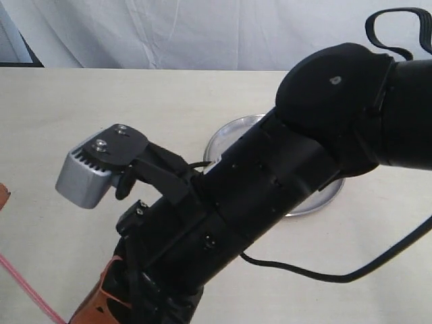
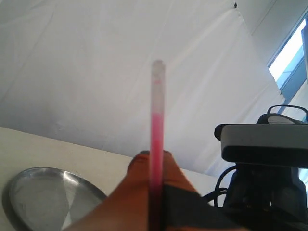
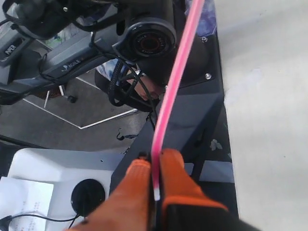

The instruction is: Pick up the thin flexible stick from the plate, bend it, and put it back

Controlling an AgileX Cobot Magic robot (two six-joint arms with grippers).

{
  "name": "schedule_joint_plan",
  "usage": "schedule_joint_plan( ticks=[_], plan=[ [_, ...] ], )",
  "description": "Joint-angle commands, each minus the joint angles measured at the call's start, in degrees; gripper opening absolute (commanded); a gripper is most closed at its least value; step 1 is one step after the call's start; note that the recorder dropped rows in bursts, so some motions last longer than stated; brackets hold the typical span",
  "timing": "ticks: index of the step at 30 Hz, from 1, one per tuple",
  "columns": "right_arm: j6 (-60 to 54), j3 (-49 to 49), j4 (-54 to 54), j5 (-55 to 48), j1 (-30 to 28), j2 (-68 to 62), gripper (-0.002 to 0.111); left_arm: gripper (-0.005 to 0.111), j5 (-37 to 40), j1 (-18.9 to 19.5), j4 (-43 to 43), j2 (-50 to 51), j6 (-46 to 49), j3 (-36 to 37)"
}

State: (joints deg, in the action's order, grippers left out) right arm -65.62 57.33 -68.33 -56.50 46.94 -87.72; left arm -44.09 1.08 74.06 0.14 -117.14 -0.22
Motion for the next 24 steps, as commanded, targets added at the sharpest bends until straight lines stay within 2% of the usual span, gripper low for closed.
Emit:
schedule_joint_plan(
  ticks=[1, 4, 6, 7, 12, 13, 16, 20, 24],
  plan=[
    [-0.7, 0.8, -2.6, 1.0, 0.1, 0.2, -0.001, 0.0, -0.4, -0.1, 1.8, -0.1, 0.2, 0.2],
    [-0.7, 0.8, -3.3, 6.2, 0.1, 0.2, -0.001, 0.0, -0.6, -0.1, -1.8, -0.1, 0.2, 0.2],
    [-0.7, 0.8, -5.0, 8.9, 0.1, 0.2, 0.006, 0.0, -0.7, -0.1, -2.6, -0.1, 0.2, 0.2],
    [-0.7, 0.8, -5.9, 10.1, 0.1, 0.2, 0.011, 0.0, -1.0, -0.1, -2.5, -0.1, 0.2, 0.2],
    [-1.9, 0.8, -9.1, 13.9, 0.1, 0.2, 0.055, 0.0, -1.1, -0.1, -2.5, -0.1, 0.2, 0.2],
    [-1.9, 0.8, -9.2, 14.4, 0.1, 0.2, 0.06, 0.0, -1.2, -0.1, -2.5, -0.1, 0.2, 0.2],
    [-1.9, 0.8, -9.5, 14.7, 0.1, -0.3, 0.057, 0.0, -1.1, -0.1, -2.5, -0.1, -0.9, 0.2],
    [-3.7, 1.0, -10.4, 12.6, 1.2, -1.6, 0.046, 0.0, -1.1, -0.1, -2.5, -0.1, -1.0, 0.2],
    [-4.9, 2.8, -10.6, 12.4, 3.6, -3.2, 0.045, 0.0, -1.2, -0.1, -2.5, -0.1, -1.1, 0.2]
  ],
)
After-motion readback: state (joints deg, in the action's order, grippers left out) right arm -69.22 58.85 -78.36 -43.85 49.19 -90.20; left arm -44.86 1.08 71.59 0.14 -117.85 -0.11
